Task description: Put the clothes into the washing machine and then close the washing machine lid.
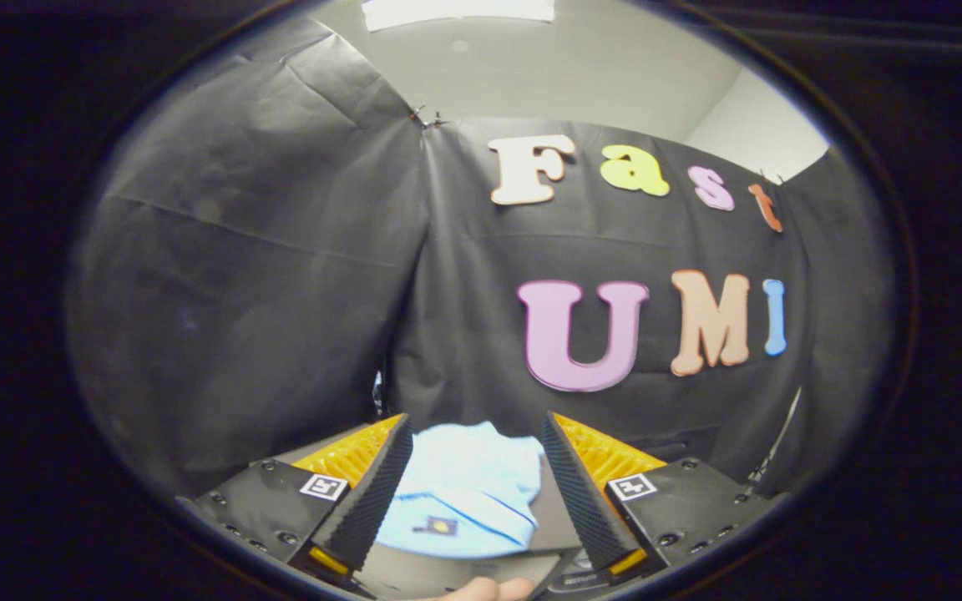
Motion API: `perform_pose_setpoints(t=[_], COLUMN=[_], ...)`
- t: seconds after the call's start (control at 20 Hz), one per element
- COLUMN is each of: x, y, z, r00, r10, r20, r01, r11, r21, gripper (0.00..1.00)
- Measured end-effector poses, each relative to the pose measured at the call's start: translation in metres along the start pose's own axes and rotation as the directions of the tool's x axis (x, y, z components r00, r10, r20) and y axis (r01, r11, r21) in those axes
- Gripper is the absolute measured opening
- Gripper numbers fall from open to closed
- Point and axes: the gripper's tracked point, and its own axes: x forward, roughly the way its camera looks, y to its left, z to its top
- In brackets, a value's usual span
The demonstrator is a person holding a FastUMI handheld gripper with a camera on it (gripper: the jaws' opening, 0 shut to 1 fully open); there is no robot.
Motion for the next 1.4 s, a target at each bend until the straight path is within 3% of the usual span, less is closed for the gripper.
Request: perform_pose_setpoints(t=[0.2, 0.4, 0.55, 0.75, 0.9, 0.95, 1.05, 1.25, 1.3, 1.4], x=[0.055, 0.112, 0.132, 0.151, 0.148, 0.162, 0.163, 0.154, 0.154, 0.145], y=[0.028, 0.042, 0.060, 0.051, 0.045, 0.046, 0.046, 0.045, 0.037, 0.033], z=[0.005, -0.020, -0.085, -0.145, -0.204, -0.209, -0.219, -0.209, -0.209, -0.204], r00=[0.997, 0.977, 0.897, 0.832, 0.713, 0.736, 0.721, 0.725, 0.724, 0.732], r10=[-0.003, -0.048, -0.024, -0.038, -0.049, -0.072, -0.083, -0.076, -0.103, -0.082], r20=[-0.081, -0.210, -0.441, -0.554, -0.700, -0.673, -0.688, -0.685, -0.682, -0.676], r01=[0.006, 0.063, 0.046, 0.042, 0.122, 0.140, 0.131, 0.128, 0.160, 0.164], r11=[0.999, 0.996, 0.998, 0.999, 0.991, 0.989, 0.991, 0.991, 0.987, 0.985], r21=[0.044, 0.068, 0.039, -0.006, 0.054, 0.047, 0.017, 0.026, 0.021, 0.059], gripper=[0.97, 0.97, 0.98, 0.98, 0.97, 0.96, 0.94, 0.93, 0.92, 0.60])
